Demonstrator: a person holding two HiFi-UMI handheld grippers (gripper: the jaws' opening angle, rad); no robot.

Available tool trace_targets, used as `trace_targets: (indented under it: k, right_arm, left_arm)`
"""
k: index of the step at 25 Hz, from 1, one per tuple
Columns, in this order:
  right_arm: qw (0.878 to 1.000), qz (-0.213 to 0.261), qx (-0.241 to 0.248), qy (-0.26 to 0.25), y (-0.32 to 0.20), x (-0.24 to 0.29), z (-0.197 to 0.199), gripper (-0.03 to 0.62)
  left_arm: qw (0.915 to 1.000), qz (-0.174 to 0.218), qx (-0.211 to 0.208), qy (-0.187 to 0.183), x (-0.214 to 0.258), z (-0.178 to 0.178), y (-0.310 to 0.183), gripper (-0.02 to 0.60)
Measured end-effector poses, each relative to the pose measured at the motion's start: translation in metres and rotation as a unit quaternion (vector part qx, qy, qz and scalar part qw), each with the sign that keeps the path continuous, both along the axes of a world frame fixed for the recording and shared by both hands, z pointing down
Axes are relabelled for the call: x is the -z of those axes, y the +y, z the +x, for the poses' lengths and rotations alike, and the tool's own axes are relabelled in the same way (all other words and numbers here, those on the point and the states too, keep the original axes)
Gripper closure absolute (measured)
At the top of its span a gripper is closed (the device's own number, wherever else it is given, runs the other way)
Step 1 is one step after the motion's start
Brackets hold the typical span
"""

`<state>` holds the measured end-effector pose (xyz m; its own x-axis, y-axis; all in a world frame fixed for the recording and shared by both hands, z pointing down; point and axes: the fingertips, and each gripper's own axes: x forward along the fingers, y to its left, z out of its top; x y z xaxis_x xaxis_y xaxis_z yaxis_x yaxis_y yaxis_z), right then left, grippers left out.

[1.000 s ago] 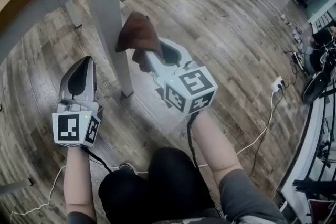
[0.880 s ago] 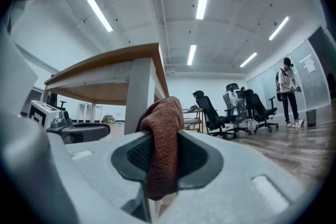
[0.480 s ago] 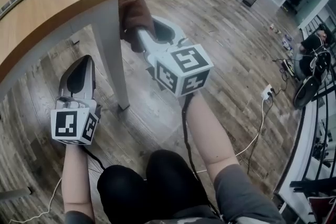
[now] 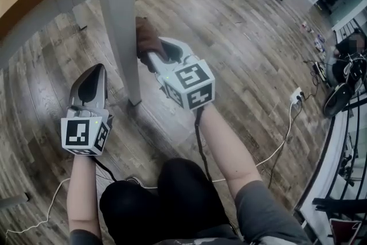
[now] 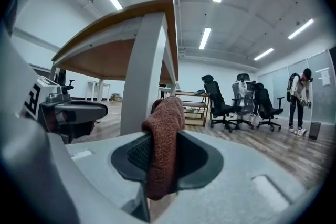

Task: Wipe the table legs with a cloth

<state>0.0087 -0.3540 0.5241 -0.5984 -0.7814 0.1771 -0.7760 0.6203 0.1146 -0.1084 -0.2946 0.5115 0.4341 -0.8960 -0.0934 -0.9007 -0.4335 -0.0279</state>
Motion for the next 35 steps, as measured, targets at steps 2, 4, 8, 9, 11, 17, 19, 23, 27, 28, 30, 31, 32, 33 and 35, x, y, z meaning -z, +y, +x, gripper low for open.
trace_targets:
  k: [2,4,8,9,11,17,19,23,27,28,30,31,32,33,35]
  right_arm:
    - [1.0,-0.024,-0.003,0.01,0.002,-0.034,0.0,0.502]
    - [0.998,-0.05,-0.006,0.023,0.003,-0.069,0.0,0.502]
    - [0.994,-0.098,-0.003,0.051,0.007,-0.139,-0.004,0.502]
    - [0.992,-0.109,-0.003,0.059,0.007,-0.155,-0.004,0.502]
    - [0.988,-0.133,0.0,0.081,0.007,-0.187,-0.006,0.502]
    - [0.975,-0.181,0.014,0.128,0.009,-0.264,-0.011,0.502]
    - [0.968,-0.2,0.017,0.151,0.014,-0.293,-0.008,0.502]
    - [0.955,-0.244,0.022,0.166,0.03,-0.335,-0.005,0.502]
    - [0.965,-0.215,-0.003,0.152,0.022,-0.307,0.011,0.502]
    - [0.969,-0.191,-0.004,0.157,0.016,-0.291,0.016,0.502]
    - [0.976,-0.126,0.006,0.176,0.001,-0.245,0.022,0.502]
    - [0.978,-0.086,0.015,0.19,-0.007,-0.217,0.022,0.502]
    - [0.978,-0.044,0.025,0.204,-0.014,-0.187,0.021,0.502]
    - [0.976,-0.002,0.034,0.215,-0.021,-0.155,0.019,0.502]
    - [0.972,0.078,0.047,0.217,-0.031,-0.09,0.014,0.502]
  left_arm:
    - [0.9999,-0.014,-0.002,0.004,-0.021,-0.001,0.003,0.563]
    - [0.9996,-0.029,-0.002,0.004,-0.043,-0.002,0.005,0.561]
    - [0.9982,-0.059,0.005,-0.001,-0.083,-0.005,0.008,0.563]
    - [0.9977,-0.067,0.005,-0.001,-0.092,-0.005,0.009,0.563]
    - [0.9962,-0.087,0.002,0.002,-0.111,-0.004,0.009,0.562]
    - [0.9913,-0.129,-0.023,-0.007,-0.162,0.011,0.01,0.561]
    - [0.989,-0.147,-0.019,0.002,-0.177,0.013,0.007,0.561]
    - [0.9859,-0.164,-0.034,0.001,-0.189,0.02,0.01,0.562]
    - [0.9882,-0.15,-0.031,-0.005,-0.173,0.018,0.007,0.562]
    - [0.989,-0.145,-0.027,-0.005,-0.164,0.014,0.005,0.561]
    - [0.9909,-0.133,-0.017,-0.008,-0.144,0.005,0.0,0.561]
    - [0.992,-0.125,-0.011,-0.009,-0.131,0.001,-0.004,0.561]
    - [0.9932,-0.116,-0.006,-0.009,-0.116,-0.004,-0.008,0.561]
    - [0.9945,-0.104,0.0,-0.01,-0.101,-0.007,-0.012,0.561]
    - [0.9967,-0.079,0.009,-0.012,-0.067,-0.012,-0.019,0.563]
